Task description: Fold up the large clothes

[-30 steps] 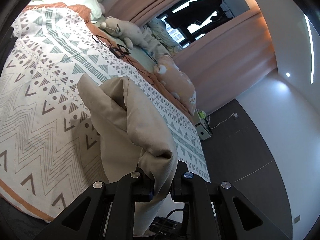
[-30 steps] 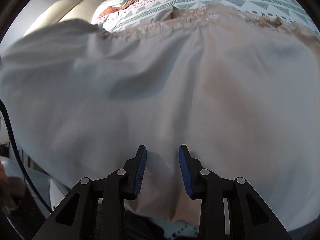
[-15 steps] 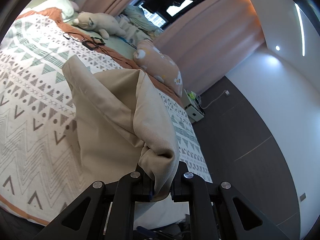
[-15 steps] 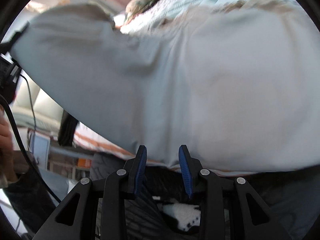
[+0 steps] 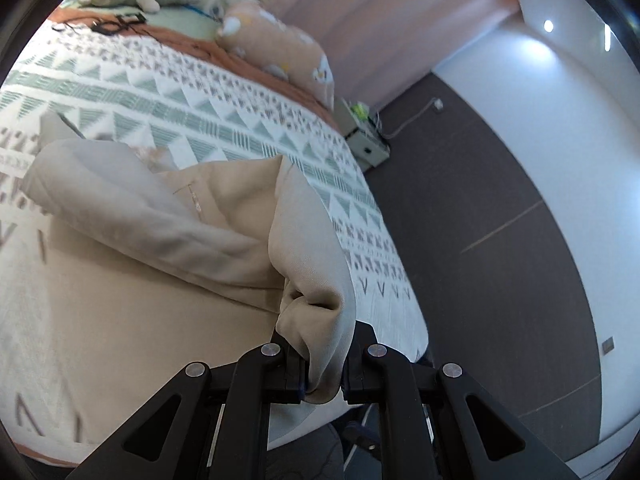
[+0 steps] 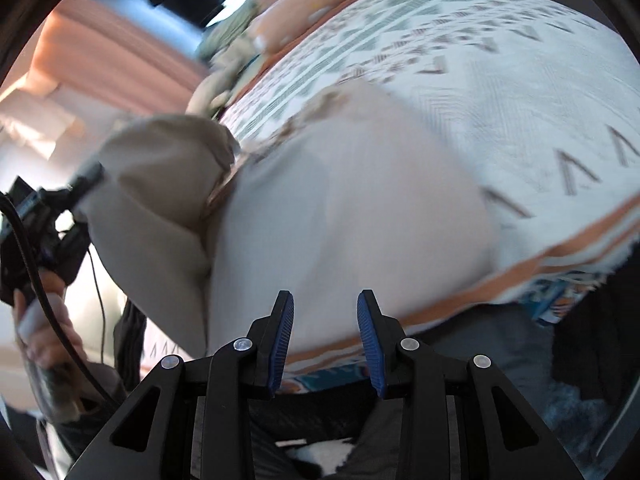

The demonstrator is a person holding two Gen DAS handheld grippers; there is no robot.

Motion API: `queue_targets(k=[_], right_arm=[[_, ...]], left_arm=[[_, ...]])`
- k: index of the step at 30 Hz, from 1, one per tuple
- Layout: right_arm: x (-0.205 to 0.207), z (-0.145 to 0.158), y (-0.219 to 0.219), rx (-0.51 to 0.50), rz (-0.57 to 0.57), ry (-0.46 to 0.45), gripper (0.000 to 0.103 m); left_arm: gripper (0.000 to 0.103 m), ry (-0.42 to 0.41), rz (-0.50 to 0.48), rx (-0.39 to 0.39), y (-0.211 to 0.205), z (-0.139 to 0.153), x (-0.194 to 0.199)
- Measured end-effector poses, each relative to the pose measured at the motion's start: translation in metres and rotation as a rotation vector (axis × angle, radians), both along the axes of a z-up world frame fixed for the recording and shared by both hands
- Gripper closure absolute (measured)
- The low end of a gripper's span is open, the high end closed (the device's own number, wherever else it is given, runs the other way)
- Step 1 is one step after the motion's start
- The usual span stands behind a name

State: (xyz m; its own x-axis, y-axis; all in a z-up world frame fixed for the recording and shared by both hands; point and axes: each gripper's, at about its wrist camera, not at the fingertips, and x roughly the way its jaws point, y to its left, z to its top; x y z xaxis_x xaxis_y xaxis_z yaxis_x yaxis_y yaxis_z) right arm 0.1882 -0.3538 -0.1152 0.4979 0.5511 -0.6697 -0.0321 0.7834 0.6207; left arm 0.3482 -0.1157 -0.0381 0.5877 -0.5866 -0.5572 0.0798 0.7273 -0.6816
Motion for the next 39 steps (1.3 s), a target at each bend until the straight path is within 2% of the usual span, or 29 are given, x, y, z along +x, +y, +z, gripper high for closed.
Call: queue_targets(k=[5,11,12,14,16,17,18,19,21,25,29,34,39], right_arm=[[-0.006,-0.008,-0.029,-0.001,-0.067,0.024,0.069],[-0.01,-0.009,-0.058,-0.006,-0.113,0.039,0.069],[-0.011,-0.009,-0.064,-0.008,-0.119,0.04,0.069],[-0.011,-0.011,-0.07,-0.005,-0.127,0.041,0.069],[-0.007,-0.012,-0.073,0.009,-0.123,0.044,0.068],[-0.006,-0.012,-0.072,0.018,-0.118,0.042,0.066],[-0.005,-0.012,-0.07,0.026,-0.112,0.038,0.057],[-0.005,-0.011,-0.068,0.031,-0.109,0.03,0.046],[-0.003,-0.008,-0.062,0.043,-0.1,0.005,0.037],[0.002,-0.008,-0.048,0.057,-0.06,-0.013,0.037],[0.014,-0.014,-0.033,0.068,-0.023,-0.011,0.037],[0.038,-0.02,-0.011,0.032,0.01,-0.002,0.037],[0.055,-0.019,0.008,-0.059,0.014,-0.025,0.037]], left_arm=[[0.092,0.087,-0.08,0.036,-0.06,-0.039,0.016],[0.091,0.122,-0.195,0.057,-0.12,-0.063,0.015],[0.088,0.133,-0.208,0.064,-0.127,-0.068,0.014],[0.075,0.158,-0.249,0.072,-0.141,-0.078,0.011],[0.046,0.188,-0.308,0.069,-0.151,-0.085,0.007],[0.044,0.199,-0.338,0.046,-0.154,-0.088,0.005],[0.043,0.207,-0.36,0.023,-0.152,-0.089,0.003],[0.043,0.207,-0.365,0.014,-0.149,-0.088,0.0],[0.042,0.188,-0.337,0.032,-0.135,-0.082,-0.004],[0.036,0.144,-0.251,0.046,-0.09,-0.068,-0.02],[0.036,0.129,-0.134,0.109,-0.037,-0.065,-0.033],[0.036,0.167,0.018,0.142,0.03,-0.076,-0.053],[0.036,0.217,0.127,0.185,0.076,-0.092,-0.08]])
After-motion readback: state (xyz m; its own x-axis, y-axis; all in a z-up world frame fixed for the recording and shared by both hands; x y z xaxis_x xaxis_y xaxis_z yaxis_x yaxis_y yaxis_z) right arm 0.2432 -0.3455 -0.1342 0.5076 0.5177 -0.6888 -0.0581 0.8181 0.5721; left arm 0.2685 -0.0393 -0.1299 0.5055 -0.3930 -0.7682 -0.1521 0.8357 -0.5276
